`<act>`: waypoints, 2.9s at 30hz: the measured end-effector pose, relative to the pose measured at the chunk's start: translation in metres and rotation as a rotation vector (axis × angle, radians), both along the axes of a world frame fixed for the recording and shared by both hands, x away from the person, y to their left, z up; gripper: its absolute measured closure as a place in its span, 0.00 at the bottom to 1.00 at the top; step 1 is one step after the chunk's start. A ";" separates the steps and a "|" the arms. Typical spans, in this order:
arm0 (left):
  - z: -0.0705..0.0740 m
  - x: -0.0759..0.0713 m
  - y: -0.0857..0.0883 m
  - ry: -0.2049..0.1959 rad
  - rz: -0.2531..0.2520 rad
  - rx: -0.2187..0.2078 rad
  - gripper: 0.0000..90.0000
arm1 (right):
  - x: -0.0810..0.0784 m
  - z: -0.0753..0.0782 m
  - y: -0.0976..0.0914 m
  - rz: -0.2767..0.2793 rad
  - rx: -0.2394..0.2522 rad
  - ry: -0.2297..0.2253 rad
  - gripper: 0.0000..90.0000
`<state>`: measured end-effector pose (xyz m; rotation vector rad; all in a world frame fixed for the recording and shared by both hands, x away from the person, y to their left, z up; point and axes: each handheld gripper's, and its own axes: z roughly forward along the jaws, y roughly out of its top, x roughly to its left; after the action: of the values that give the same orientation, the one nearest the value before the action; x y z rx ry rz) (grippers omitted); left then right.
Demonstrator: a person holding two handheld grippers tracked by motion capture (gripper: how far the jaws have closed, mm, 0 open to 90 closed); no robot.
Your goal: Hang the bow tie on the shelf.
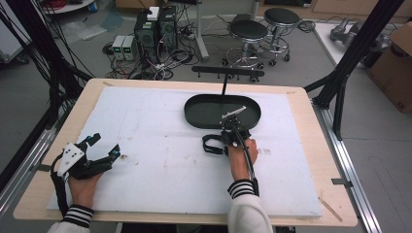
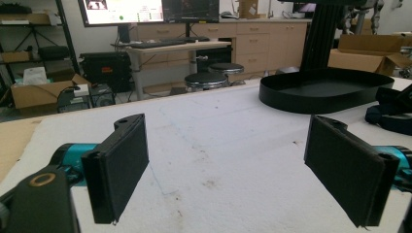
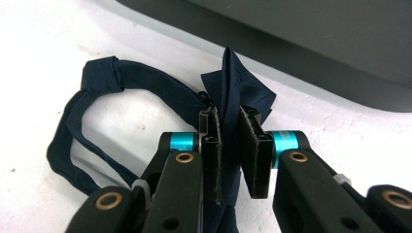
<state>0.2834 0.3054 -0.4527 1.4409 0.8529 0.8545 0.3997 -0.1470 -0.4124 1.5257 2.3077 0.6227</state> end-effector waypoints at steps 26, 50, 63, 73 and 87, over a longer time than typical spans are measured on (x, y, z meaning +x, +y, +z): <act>0.000 0.000 0.000 0.000 0.000 0.005 0.18 | -0.021 0.033 -0.012 0.074 0.229 -0.349 0.89; 0.000 0.000 0.000 0.001 0.001 0.001 0.18 | -0.036 0.057 -0.011 0.120 0.236 -0.669 0.88; 0.000 0.000 0.000 0.002 0.001 -0.001 0.19 | -0.028 0.073 -0.007 0.119 0.214 -0.745 0.89; 0.000 0.000 0.000 0.001 -0.001 0.001 0.19 | -0.016 0.087 -0.003 0.106 0.219 -0.795 0.89; 0.000 0.000 0.000 0.000 -0.001 0.000 0.19 | 0.007 0.097 -0.005 0.072 0.252 -0.811 0.89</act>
<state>0.2835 0.3058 -0.4528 1.4414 0.8526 0.8533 0.4069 -0.1520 -0.3152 0.9926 1.6947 1.3017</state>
